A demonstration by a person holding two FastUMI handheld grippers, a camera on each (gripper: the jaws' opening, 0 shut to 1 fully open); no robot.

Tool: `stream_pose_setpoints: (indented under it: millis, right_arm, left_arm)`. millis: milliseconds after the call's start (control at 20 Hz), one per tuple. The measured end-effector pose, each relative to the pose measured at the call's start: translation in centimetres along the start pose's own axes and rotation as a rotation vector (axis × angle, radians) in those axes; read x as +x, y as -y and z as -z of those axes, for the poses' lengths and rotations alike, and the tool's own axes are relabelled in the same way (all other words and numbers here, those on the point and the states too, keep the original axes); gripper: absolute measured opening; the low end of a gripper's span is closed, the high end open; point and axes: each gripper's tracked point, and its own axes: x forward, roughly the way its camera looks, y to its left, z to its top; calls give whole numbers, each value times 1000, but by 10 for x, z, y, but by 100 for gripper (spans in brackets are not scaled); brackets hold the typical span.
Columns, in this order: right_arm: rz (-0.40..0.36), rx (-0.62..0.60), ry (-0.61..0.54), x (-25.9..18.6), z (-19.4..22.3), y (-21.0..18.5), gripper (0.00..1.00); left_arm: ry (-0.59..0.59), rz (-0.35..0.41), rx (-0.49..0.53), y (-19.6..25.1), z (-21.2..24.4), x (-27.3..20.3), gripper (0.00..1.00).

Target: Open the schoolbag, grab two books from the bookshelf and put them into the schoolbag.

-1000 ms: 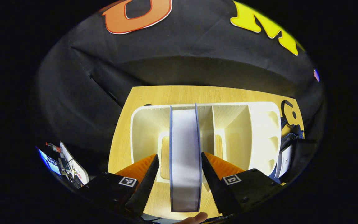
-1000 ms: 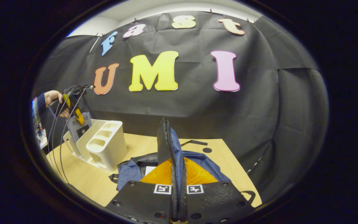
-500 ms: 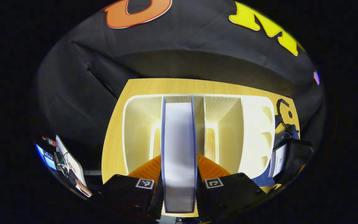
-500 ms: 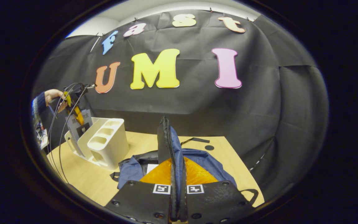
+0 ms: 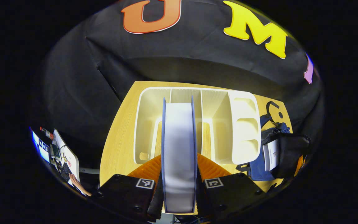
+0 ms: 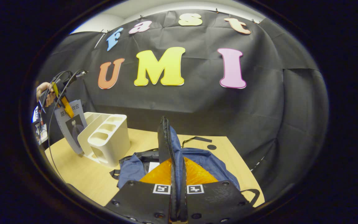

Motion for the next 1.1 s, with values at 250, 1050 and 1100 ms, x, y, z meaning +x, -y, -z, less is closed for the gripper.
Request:
stream_pose_setpoints:
  millis: [250, 1050, 1100]
  right_arm:
    - [1, -7, 0, -1, 5, -1, 5]
    - [29, 31, -31, -3, 14, 10, 5]
    - [30, 33, -32, -2, 14, 10, 5]
  left_arm:
    - [44, 70, -53, -5, 34, -30, 43]
    - [129, 337, -438, -4, 126, -62, 44]
    - [131, 389, -468, 4, 127, -64, 45]
